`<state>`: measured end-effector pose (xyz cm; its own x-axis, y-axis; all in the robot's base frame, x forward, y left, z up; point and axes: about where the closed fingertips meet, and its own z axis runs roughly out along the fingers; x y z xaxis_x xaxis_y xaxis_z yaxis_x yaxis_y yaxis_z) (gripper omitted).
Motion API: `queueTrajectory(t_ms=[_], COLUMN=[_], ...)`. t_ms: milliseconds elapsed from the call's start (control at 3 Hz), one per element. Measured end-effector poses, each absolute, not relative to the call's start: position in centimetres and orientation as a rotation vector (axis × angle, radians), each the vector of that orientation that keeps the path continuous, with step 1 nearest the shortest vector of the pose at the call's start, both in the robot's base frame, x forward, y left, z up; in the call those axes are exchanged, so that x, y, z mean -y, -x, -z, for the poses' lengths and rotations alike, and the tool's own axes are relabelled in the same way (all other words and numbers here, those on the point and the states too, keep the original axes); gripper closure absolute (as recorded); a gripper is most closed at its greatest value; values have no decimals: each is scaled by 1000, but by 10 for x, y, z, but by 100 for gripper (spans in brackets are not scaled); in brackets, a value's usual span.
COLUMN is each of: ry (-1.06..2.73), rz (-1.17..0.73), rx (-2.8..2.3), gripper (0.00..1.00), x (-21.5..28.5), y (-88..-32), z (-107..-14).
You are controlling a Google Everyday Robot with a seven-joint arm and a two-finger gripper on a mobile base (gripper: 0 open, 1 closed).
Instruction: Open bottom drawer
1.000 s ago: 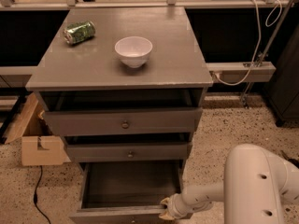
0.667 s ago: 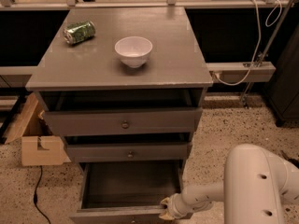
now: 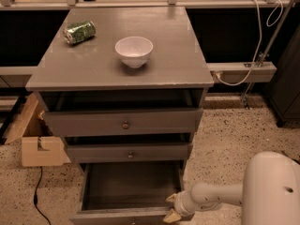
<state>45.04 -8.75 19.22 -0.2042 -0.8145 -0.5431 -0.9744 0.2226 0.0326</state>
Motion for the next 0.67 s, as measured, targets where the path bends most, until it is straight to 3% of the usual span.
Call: queueTrajectory(t_ms=[333, 667], ry=[1556, 1508], rz=[-454, -418], rx=[-2087, -2087], gripper=[0, 0], x=[123, 150], y=[-454, -452], z=[-238, -271])
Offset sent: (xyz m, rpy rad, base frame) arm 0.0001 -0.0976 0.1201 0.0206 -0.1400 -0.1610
